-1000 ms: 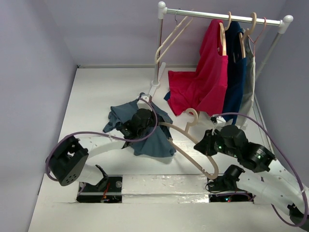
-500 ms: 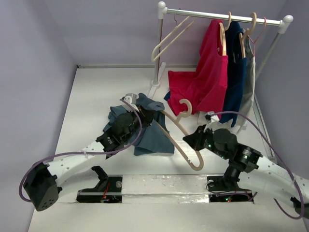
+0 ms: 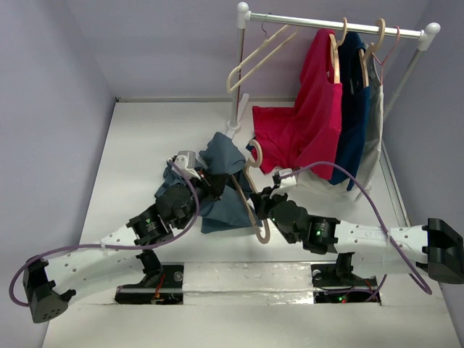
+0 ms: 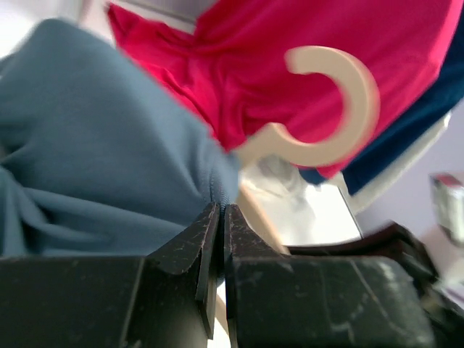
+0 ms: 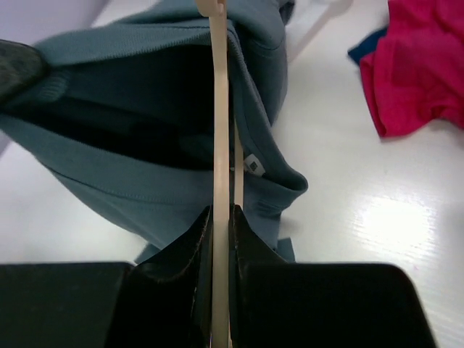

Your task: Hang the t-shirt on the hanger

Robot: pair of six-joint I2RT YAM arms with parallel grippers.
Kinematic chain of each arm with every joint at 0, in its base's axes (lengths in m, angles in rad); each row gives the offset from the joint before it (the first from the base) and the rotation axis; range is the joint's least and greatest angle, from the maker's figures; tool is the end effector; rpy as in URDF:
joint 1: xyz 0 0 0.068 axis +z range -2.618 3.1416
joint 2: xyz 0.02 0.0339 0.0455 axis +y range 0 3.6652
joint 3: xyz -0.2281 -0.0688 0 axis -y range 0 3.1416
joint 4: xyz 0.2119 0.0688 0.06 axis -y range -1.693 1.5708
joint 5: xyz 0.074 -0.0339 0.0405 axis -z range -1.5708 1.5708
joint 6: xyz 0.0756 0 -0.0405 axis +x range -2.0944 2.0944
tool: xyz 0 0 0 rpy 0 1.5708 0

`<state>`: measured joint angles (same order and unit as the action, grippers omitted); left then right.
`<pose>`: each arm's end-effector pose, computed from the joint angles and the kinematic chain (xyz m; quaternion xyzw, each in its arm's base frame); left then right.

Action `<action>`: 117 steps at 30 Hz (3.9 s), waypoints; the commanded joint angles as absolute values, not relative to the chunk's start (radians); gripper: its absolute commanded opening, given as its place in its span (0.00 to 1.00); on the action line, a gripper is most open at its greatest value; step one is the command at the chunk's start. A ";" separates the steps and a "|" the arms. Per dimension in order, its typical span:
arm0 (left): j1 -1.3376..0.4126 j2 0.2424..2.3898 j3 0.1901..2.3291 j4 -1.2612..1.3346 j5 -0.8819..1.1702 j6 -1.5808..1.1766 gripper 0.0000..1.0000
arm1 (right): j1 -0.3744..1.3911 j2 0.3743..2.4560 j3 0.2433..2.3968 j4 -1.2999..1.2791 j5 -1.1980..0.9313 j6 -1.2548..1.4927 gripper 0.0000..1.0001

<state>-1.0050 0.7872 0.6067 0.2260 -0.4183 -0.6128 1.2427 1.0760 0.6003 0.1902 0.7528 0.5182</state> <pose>0.1445 -0.1702 0.3026 -0.0156 0.6921 -0.4127 0.5920 0.1300 0.2214 0.2342 -0.0578 0.7742 0.2424 0.5818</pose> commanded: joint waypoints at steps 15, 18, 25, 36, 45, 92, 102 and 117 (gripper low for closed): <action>-1.216 0.670 0.703 0.187 -0.572 -0.600 0.00 | 1.173 1.385 0.765 0.895 0.925 0.218 0.00; -1.227 0.650 0.700 0.157 -0.555 -0.617 0.00 | 1.164 1.445 0.802 0.992 0.876 0.164 0.00; -1.255 0.641 0.732 0.045 -0.558 -0.621 0.00 | 1.081 1.511 0.824 1.018 0.666 0.266 0.00; -1.255 0.623 0.853 -0.117 -0.910 -0.664 0.63 | 1.100 1.244 0.491 1.121 0.517 0.290 0.00; -1.053 0.871 0.953 0.089 -0.668 -0.614 0.60 | 1.169 1.160 0.419 1.198 0.540 0.215 0.00; -0.838 1.072 0.716 0.621 -0.414 -0.726 0.01 | 1.207 1.233 0.476 1.085 0.440 0.182 0.00; -0.838 0.947 0.684 0.549 -0.440 -0.747 0.00 | 1.207 1.161 0.485 0.904 0.408 0.259 0.33; -0.838 0.798 0.727 0.416 -0.399 -0.798 0.00 | 1.207 0.997 0.394 0.572 0.480 0.299 0.08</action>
<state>-0.8421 0.8265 0.6796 0.3775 -0.4217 -0.7784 1.1984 0.9497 0.3767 0.6712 0.4702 0.3008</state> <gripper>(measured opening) 0.192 0.070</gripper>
